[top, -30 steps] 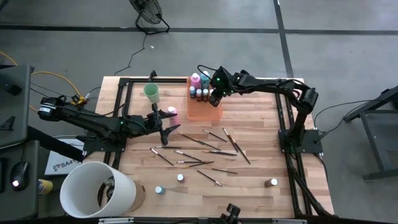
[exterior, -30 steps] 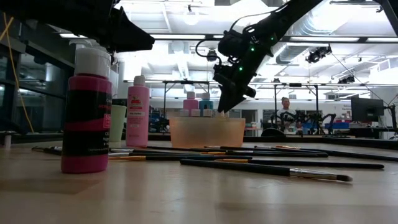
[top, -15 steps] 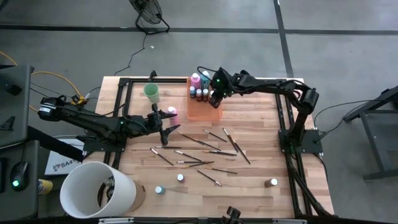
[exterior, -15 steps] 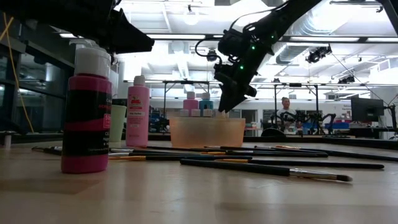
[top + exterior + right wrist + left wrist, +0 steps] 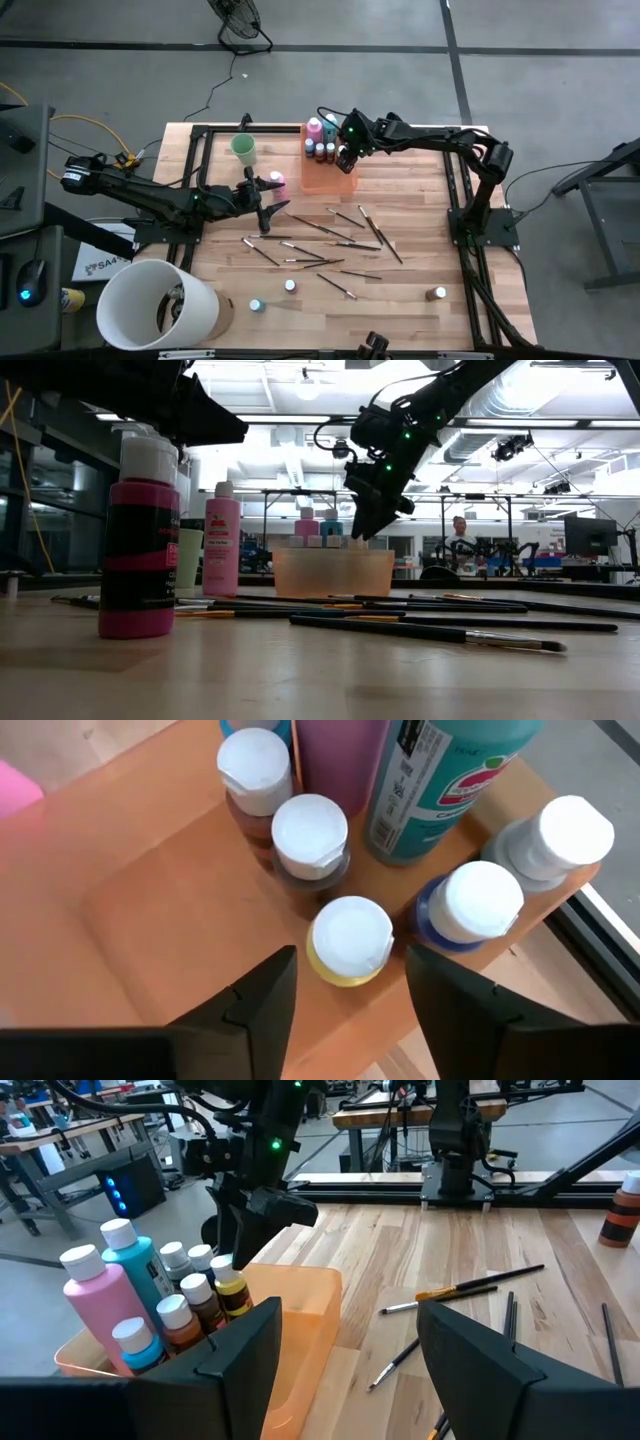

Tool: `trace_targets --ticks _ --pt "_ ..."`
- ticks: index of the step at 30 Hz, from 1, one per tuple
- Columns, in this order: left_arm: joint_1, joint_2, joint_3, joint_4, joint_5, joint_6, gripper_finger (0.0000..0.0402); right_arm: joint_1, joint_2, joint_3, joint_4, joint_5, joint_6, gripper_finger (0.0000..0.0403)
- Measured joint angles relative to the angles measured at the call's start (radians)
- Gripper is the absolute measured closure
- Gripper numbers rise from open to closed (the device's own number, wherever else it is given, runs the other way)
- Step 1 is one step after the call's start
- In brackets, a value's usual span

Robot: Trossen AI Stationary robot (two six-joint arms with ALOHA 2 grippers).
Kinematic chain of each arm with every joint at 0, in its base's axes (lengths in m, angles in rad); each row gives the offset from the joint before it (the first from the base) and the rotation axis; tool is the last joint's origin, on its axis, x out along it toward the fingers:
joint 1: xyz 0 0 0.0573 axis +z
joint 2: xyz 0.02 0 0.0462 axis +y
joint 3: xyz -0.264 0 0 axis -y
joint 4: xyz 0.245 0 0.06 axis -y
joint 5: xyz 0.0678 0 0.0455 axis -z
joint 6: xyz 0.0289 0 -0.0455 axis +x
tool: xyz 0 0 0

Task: Pick & Place Paint Supplies
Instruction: Put the orange paint bottle into the orange bin

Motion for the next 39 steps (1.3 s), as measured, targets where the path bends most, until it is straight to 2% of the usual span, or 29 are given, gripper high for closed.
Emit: trace_targets --ticks 6,11,18,22,30,39 --pt "0.0 0.0 0.0 0.0 0.0 0.0 0.0174 -0.003 -0.011 -0.001 -0.027 -0.004 -0.012 0.0181" --pt "0.0 0.0 0.0 -0.004 0.0 -0.005 0.0174 -0.003 -0.084 -0.001 -0.108 -0.003 -0.022 0.0165" --pt "0.0 0.0 0.0 -0.003 0.0 -0.006 0.0174 0.006 -0.262 -0.001 -0.34 -0.011 -0.023 0.0166" --pt "0.0 0.0 0.0 -0.002 0.0 -0.006 0.0174 0.035 -0.364 -0.001 -0.519 -0.059 0.011 0.0166" --pt "0.0 0.0 0.0 -0.002 0.0 -0.006 0.0174 0.175 -0.523 -0.001 -0.841 -0.113 0.255 0.0168" --pt "0.0 0.0 0.0 -0.002 0.0 -0.006 0.0174 0.419 -0.593 -0.001 -0.982 -0.135 0.612 0.0168"
